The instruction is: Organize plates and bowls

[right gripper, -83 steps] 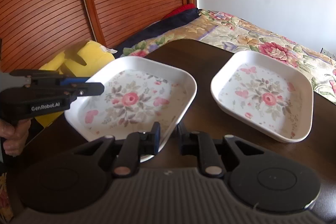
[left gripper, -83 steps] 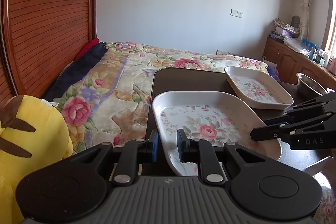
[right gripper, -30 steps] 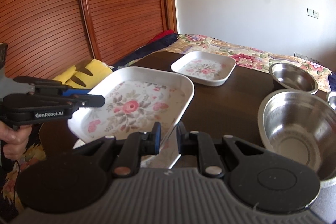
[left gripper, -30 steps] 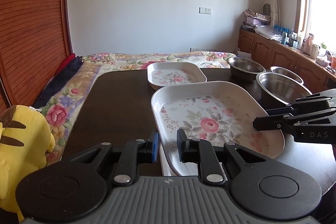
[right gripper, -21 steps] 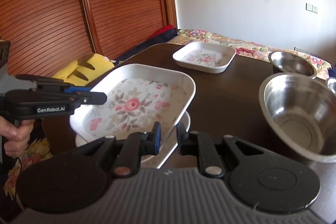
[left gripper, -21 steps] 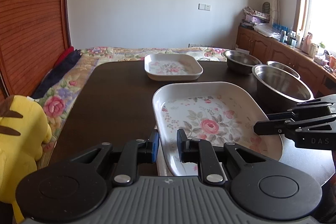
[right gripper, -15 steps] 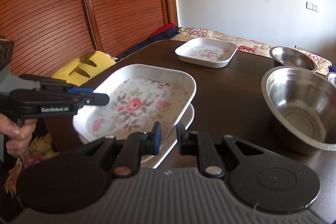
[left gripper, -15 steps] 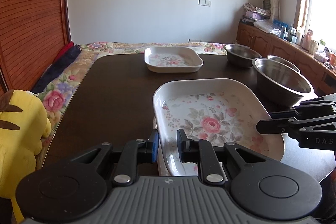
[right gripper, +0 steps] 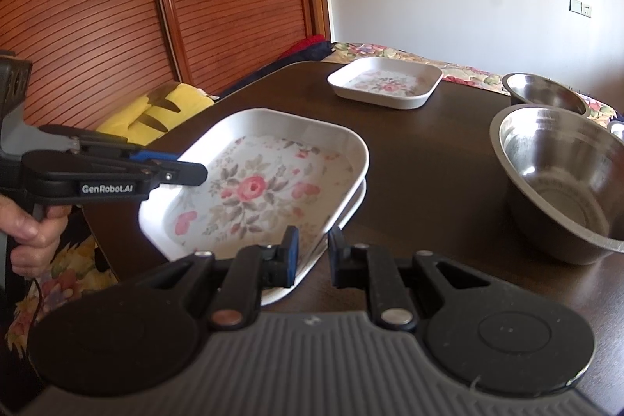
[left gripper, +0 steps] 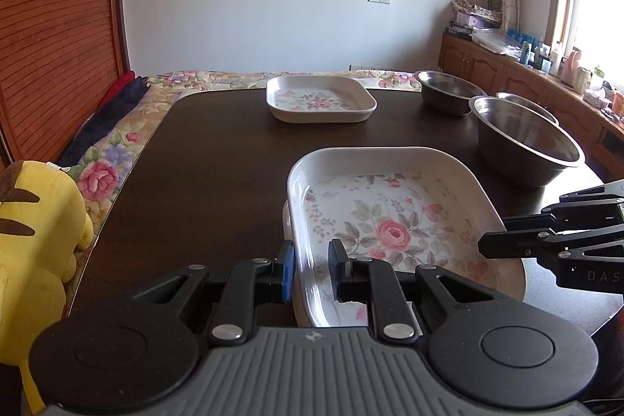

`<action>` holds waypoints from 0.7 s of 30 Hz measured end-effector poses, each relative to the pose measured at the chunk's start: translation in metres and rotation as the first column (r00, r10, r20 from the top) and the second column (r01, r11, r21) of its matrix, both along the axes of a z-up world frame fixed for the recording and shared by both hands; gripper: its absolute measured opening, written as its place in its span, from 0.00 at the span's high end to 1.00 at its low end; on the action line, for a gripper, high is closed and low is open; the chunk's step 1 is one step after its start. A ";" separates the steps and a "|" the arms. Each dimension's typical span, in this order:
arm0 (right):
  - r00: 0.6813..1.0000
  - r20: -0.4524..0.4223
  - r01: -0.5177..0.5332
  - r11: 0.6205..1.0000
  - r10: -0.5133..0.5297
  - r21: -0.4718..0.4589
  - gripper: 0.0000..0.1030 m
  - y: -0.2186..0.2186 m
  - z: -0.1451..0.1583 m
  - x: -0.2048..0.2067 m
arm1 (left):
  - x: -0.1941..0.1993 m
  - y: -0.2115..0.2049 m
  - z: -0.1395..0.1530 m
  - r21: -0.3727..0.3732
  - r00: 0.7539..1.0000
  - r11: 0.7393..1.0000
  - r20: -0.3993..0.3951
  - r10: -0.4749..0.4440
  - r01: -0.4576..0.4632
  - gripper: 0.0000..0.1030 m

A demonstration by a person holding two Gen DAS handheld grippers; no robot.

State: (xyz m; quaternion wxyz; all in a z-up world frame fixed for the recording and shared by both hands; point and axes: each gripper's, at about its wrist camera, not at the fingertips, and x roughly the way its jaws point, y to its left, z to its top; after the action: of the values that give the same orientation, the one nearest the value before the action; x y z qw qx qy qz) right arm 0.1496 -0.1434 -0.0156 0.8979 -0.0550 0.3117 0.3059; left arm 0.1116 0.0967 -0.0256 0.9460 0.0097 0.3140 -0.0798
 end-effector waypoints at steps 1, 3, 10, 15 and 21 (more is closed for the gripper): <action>1.000 -0.001 0.001 1.000 -0.001 -0.001 0.82 0.001 0.001 0.001 | 0.000 0.000 0.000 0.001 1.000 1.000 0.001 0.000 0.000 0.81; 1.000 -0.002 0.001 1.000 -0.001 0.000 0.82 0.001 0.001 0.001 | 0.000 0.000 0.000 0.002 1.000 1.000 0.002 0.002 -0.002 0.81; 1.000 0.003 0.006 1.000 -0.006 -0.003 0.82 0.003 0.000 0.001 | 0.000 -0.001 0.000 0.009 1.000 1.000 0.002 0.006 -0.006 0.80; 1.000 -0.002 0.007 1.000 -0.007 0.004 0.81 0.001 0.000 0.003 | 0.000 0.000 -0.002 0.013 1.000 1.000 0.002 0.007 -0.007 0.77; 1.000 0.008 0.013 1.000 -0.013 0.016 0.81 -0.001 0.001 0.001 | 0.000 0.002 -0.001 0.010 1.000 1.000 0.008 0.006 -0.006 0.76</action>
State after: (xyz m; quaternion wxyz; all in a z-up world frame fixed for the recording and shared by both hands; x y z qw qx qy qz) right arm 0.1508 -0.1443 -0.0144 0.9016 -0.0471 0.3059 0.3023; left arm 0.1115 0.0982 -0.0264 0.9475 0.0138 0.3106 -0.0752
